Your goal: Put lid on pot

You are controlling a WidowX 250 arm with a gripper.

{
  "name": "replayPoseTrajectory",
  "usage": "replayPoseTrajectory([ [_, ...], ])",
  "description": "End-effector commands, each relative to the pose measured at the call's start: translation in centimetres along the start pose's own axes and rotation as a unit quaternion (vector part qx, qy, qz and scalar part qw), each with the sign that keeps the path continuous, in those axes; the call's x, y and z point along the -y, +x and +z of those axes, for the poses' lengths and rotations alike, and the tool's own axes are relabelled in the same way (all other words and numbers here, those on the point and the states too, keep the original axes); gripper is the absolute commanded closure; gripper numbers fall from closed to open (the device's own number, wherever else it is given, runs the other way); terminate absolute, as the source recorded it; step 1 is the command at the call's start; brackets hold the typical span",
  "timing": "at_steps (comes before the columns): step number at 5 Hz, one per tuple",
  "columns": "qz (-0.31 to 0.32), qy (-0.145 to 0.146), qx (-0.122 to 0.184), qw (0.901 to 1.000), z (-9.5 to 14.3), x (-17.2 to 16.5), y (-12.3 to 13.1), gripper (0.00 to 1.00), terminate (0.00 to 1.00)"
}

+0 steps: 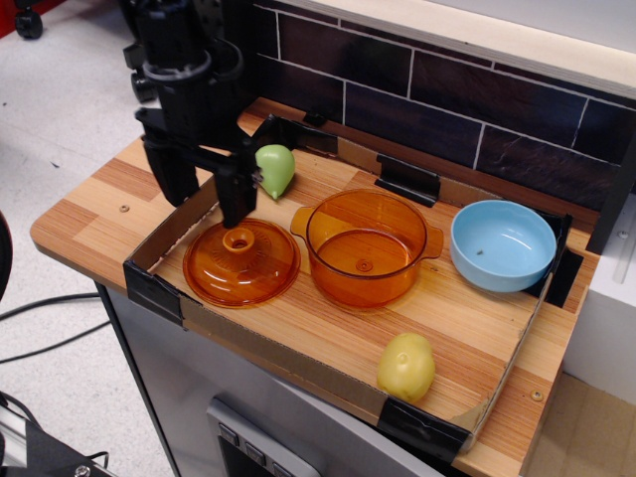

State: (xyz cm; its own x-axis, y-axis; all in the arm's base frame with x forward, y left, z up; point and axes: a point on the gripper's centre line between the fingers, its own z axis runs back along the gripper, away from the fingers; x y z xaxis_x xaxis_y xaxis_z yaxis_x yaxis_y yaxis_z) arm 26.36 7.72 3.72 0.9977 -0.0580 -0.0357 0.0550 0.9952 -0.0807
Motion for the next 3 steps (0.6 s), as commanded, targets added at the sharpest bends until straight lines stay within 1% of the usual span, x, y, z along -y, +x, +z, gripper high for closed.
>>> replayPoseTrajectory([
  [1,-0.005,-0.01,0.009,0.9999,-0.4,0.9,-0.1,0.0,0.0],
  [2,-0.013,-0.01,0.016,0.9997,-1.0,1.3,-0.9,0.0,0.0],
  [3,-0.004,-0.011,0.014,0.9998,-2.0,1.7,-1.0,1.0,0.0],
])
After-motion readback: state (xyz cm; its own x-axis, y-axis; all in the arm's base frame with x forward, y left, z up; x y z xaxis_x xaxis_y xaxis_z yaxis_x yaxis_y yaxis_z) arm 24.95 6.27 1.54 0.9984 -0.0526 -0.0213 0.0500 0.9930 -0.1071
